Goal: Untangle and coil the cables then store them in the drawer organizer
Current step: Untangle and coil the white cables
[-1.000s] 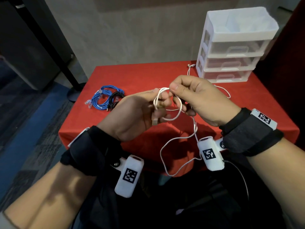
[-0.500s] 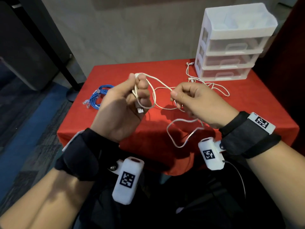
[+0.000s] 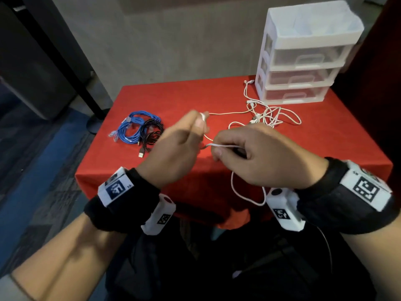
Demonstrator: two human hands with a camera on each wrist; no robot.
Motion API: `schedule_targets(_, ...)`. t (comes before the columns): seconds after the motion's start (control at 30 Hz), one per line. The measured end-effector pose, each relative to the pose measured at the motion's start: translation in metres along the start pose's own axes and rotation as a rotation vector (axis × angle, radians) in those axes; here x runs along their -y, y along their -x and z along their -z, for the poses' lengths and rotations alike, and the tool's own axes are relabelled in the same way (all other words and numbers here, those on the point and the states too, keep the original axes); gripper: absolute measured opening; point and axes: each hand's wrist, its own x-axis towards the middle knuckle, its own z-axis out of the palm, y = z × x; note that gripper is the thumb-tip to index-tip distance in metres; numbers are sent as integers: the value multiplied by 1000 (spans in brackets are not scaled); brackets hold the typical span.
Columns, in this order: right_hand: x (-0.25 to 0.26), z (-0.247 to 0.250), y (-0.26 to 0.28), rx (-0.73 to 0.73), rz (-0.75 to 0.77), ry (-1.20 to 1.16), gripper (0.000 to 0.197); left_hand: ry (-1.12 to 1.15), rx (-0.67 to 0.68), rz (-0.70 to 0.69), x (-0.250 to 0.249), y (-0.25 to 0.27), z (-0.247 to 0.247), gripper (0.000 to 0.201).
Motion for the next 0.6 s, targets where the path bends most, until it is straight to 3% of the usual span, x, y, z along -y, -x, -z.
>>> schedule_targets(0.1, -3, 8, -5, -56, 6, -4, 16, -2, 133, 52, -9, 7, -7, 32)
schedule_targets(0.2, -14, 10, -7, -108, -86, -83, 16, 43, 161, 121, -15, 12, -6, 34)
schedule_targets(0.3, -29, 7, -8, -185, -152, -107, 15, 258, 188, 141, -19, 11, -3, 36)
schedule_targets(0.4, -39, 2, -10, -264, -169, -182, 21, 462, 222, 212, -23, 10, -2, 24)
schedule_targets(0.47, -43, -2, -12, -266, -169, -247, 25, 599, 219, 238, -29, 9, 1, 17)
schedule_targets(0.6, -51, -14, -13, -197, -216, -301, 30, 996, 212, 286, -47, 9, 18, 24)
